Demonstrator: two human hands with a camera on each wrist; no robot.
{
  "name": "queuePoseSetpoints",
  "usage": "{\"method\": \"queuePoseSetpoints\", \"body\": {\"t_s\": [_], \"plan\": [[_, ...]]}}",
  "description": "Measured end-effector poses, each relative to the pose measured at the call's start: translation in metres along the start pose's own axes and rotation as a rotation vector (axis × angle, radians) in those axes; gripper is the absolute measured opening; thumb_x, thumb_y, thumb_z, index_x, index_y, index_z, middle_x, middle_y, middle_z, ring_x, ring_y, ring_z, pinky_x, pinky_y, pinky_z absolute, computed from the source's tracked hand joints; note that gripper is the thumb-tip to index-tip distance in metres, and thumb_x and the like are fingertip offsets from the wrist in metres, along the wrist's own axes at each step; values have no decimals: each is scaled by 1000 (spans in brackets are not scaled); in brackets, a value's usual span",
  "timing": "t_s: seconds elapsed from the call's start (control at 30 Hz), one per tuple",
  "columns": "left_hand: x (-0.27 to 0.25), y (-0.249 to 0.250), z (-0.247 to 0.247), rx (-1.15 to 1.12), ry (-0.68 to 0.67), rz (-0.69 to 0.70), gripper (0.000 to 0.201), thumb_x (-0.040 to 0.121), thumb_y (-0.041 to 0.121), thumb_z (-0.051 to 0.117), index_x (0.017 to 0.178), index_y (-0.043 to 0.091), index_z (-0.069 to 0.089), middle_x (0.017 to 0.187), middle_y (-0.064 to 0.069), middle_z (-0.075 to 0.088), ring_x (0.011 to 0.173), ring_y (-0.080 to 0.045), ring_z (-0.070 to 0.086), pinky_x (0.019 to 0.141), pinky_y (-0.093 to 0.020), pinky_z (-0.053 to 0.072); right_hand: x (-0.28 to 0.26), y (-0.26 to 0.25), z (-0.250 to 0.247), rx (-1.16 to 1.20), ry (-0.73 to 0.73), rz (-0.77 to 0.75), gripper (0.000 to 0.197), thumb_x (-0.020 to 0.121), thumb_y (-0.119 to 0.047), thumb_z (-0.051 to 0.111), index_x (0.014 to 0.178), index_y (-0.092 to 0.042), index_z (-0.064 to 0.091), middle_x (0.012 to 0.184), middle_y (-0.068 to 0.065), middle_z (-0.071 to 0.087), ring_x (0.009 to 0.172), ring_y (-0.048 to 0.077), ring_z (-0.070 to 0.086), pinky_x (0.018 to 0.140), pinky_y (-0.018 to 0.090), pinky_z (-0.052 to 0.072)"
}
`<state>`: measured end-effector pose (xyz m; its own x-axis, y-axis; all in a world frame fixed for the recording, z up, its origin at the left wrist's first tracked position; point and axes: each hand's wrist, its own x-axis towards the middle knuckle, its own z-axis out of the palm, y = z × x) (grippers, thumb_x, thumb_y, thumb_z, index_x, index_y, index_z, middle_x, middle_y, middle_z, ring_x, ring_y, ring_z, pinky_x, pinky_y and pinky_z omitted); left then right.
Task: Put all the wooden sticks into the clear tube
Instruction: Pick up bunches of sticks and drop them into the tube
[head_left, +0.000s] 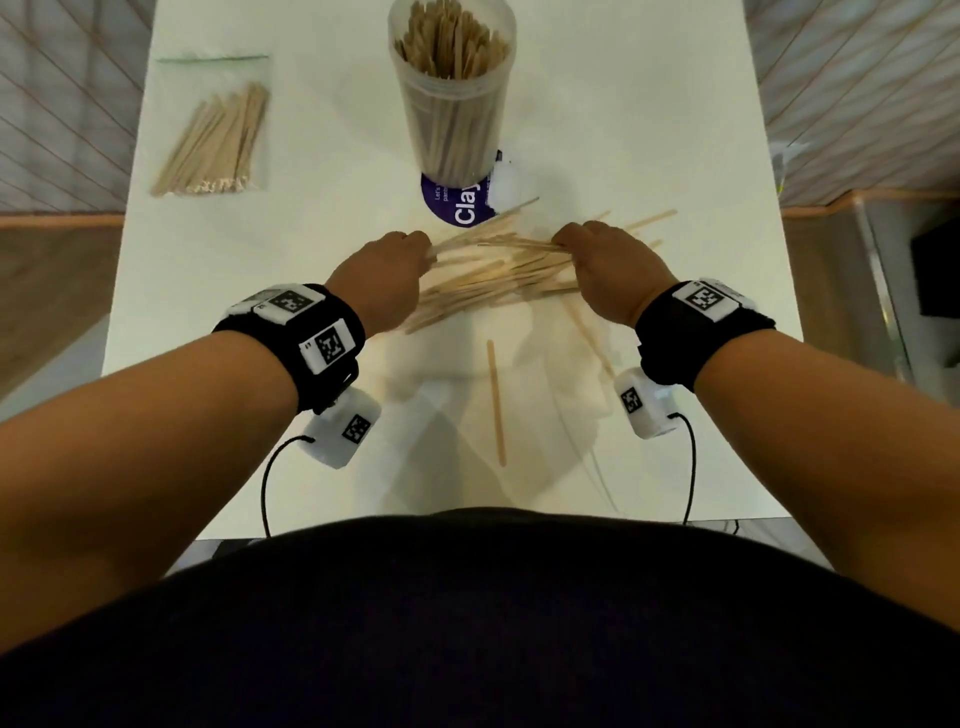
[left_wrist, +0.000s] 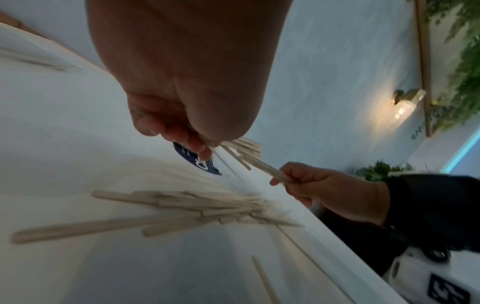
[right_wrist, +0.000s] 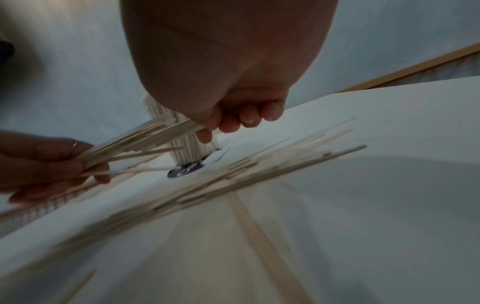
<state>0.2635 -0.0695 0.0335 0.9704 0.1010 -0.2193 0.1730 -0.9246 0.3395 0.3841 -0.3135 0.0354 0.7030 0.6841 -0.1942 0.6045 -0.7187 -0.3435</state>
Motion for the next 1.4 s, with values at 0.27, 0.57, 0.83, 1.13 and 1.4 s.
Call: {"method": "queuePoseSetpoints", "body": {"t_s": [0.27,0.57,0.83,1.13,1.4], "plan": [[-21,8,-39,-485,-36,-207,21,102,24,34,97,15,52,91,-1,51,77,-19,46,69,-28,36,-16,-27,-25,539,75,316,32,101,-37,38,85,-11,49,73,-2,50,62,15,42,62,30,35],[-25,77,-113,-1112,-17,4,28,104,20,33,82,11,48,71,-4,52,60,-12,58,65,-28,51,7,-124,-110,1064,226,158,41,101,-47,32,100,-15,56,71,-4,48,57,9,40,57,24,33],[-27,99,-161,-992,76,64,27,104,23,32,86,12,48,72,-4,53,64,-15,57,67,-25,51,6,-182,-153,1253,271,-26,20,103,-26,40,101,-8,47,71,3,57,43,19,46,45,29,35],[-29,76,-159,-1644,55,-323,63,96,59,26,100,2,54,91,-14,59,81,-27,62,65,-33,56,11,-206,-194,1261,495,-129,13,100,-13,44,90,-17,51,68,2,48,63,15,50,65,23,49],[-31,71,-166,-1852,-240,-532,47,103,31,26,84,2,58,64,-10,62,39,-11,53,34,-15,44,4,-221,-170,1333,310,-184,10,96,-5,51,92,-14,51,74,8,56,69,24,63,71,27,52]]}}
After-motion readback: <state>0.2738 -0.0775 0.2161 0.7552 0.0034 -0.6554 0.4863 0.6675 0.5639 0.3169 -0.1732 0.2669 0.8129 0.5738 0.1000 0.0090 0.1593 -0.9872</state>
